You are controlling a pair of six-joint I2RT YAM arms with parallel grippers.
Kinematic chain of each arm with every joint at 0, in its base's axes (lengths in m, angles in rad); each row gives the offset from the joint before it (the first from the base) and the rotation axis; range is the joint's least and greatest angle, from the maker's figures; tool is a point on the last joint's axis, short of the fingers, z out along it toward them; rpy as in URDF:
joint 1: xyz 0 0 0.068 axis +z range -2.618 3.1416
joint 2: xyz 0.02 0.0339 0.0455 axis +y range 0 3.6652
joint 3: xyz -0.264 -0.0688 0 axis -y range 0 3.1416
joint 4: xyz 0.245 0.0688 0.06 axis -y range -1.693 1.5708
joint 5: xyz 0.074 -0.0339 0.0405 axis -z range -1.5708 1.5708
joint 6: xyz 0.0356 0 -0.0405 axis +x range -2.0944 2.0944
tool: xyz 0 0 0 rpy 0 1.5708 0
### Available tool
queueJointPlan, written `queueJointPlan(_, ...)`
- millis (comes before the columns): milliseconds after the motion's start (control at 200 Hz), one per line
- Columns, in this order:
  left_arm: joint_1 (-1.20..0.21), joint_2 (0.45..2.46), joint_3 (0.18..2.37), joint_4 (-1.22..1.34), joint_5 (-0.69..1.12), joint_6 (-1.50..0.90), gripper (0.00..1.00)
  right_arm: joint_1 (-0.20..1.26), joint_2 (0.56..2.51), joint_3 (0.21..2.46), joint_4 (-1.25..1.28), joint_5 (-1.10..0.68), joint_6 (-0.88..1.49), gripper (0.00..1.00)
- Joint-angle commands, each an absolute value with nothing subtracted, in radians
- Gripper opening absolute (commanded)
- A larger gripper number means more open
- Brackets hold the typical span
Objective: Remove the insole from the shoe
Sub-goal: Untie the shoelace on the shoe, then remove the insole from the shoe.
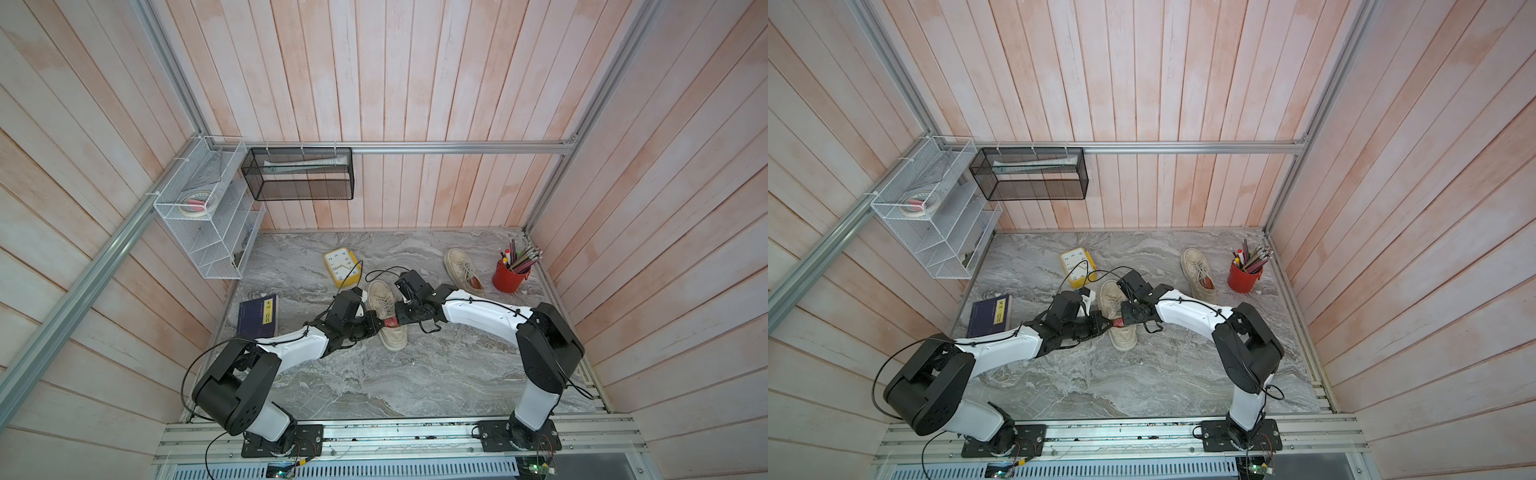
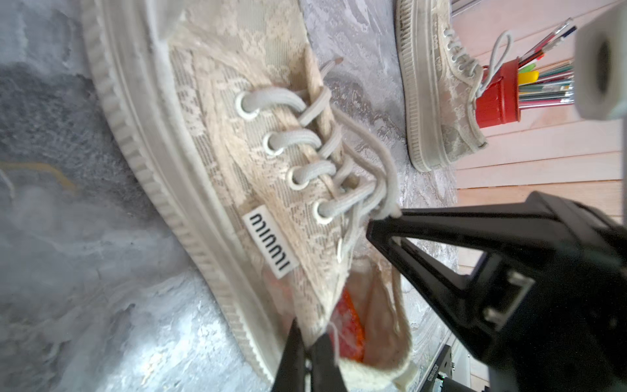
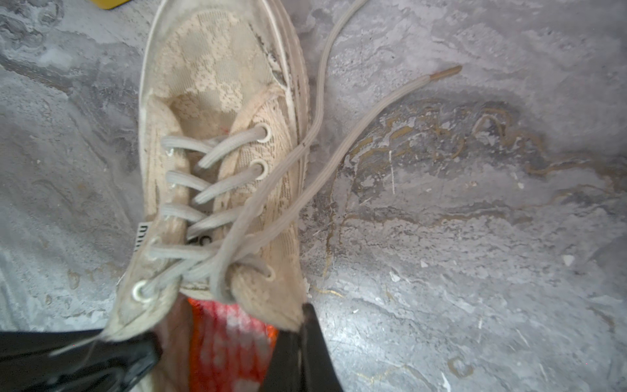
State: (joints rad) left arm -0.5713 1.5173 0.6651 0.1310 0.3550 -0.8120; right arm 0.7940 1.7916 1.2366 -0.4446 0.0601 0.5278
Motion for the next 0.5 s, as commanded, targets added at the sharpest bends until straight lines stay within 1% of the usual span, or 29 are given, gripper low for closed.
queueJointPlan(0, -0.575, 1.511, 0.674, 0.151, 0.341, -0.805, 0.11, 0.784, 1.812, 1.243, -0.5, 0.052, 0.529, 0.1)
queueJointPlan(135, -0.575, 1.457, 0.667, 0.125, 0.301, -0.807, 0.29, 0.795, 1.786, 1.3, -0.544, 0.02, 0.527, 0.27)
queueJointPlan(185, -0.573, 1.429, 0.667, 0.107, 0.277, -0.807, 0.35, 0.8, 1.771, 1.321, -0.564, 0.013, 0.517, 0.29)
queueJointPlan(240, -0.573, 1.401, 0.667, 0.089, 0.257, -0.808, 0.4, 0.807, 1.756, 1.344, -0.594, 0.008, 0.505, 0.31)
queueJointPlan(300, -0.572, 1.368, 0.668, 0.06, 0.23, -0.818, 0.42, 0.821, 1.745, 1.365, -0.633, 0.016, 0.495, 0.31)
queueJointPlan(375, -0.567, 1.326, 0.659, 0.012, 0.19, -0.846, 0.42, 0.845, 1.745, 1.387, -0.671, 0.021, 0.484, 0.31)
queueJointPlan(440, -0.562, 1.287, 0.633, -0.02, 0.148, -0.884, 0.41, 0.864, 1.756, 1.401, -0.694, 0.014, 0.479, 0.3)
queueJointPlan(495, -0.552, 1.256, 0.605, -0.046, 0.119, -0.921, 0.41, 0.875, 1.772, 1.41, -0.705, 0.009, 0.476, 0.26)
